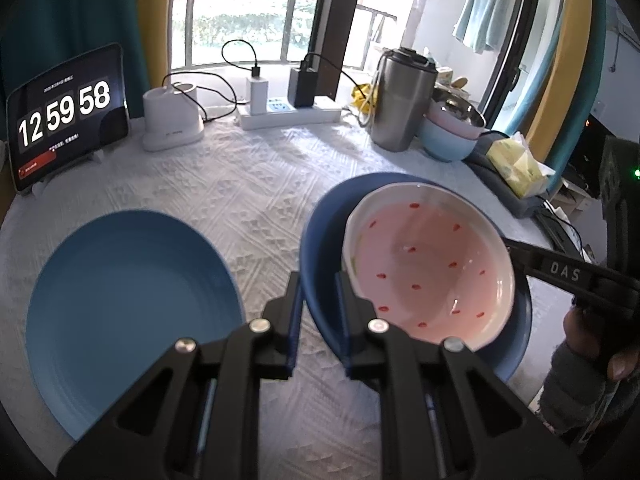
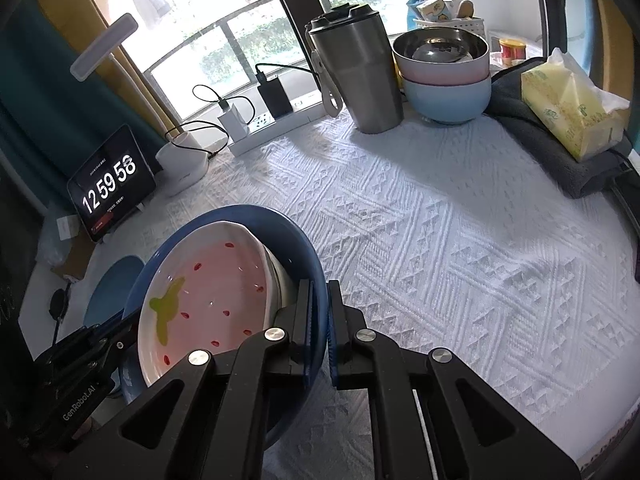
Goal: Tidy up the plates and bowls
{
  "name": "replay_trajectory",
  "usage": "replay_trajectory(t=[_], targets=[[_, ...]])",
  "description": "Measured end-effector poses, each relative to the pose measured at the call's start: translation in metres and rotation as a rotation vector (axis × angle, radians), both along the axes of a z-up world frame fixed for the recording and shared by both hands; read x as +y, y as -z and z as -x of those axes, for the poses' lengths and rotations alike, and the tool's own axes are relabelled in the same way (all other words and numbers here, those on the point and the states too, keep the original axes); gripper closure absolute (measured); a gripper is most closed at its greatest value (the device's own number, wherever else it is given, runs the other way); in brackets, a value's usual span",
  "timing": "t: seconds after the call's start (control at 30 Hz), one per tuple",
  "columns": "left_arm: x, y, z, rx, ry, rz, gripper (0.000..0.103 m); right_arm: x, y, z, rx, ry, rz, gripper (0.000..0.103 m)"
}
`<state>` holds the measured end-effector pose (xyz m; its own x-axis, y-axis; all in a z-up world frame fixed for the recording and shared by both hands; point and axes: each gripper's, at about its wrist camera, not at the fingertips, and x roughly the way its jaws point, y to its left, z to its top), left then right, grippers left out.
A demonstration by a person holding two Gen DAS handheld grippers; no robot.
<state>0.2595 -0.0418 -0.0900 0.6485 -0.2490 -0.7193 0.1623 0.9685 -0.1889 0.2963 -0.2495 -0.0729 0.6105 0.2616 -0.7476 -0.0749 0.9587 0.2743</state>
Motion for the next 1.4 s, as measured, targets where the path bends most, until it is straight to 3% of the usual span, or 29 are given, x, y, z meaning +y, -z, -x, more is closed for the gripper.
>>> replay_trajectory(t=[0.67,1.4], targets=[[0.017,-0.02,0.011,-0.06,-0.007,0.027,0.088,0.014,-0.025,0.008,-0.041,-0.011,0.02,0.096],[0.059,-0.04,0.027,-0.121,-0.067,0.053,0.088,0.06,-0.049,0.01,-0.08,-0.068,0.042,0.096]])
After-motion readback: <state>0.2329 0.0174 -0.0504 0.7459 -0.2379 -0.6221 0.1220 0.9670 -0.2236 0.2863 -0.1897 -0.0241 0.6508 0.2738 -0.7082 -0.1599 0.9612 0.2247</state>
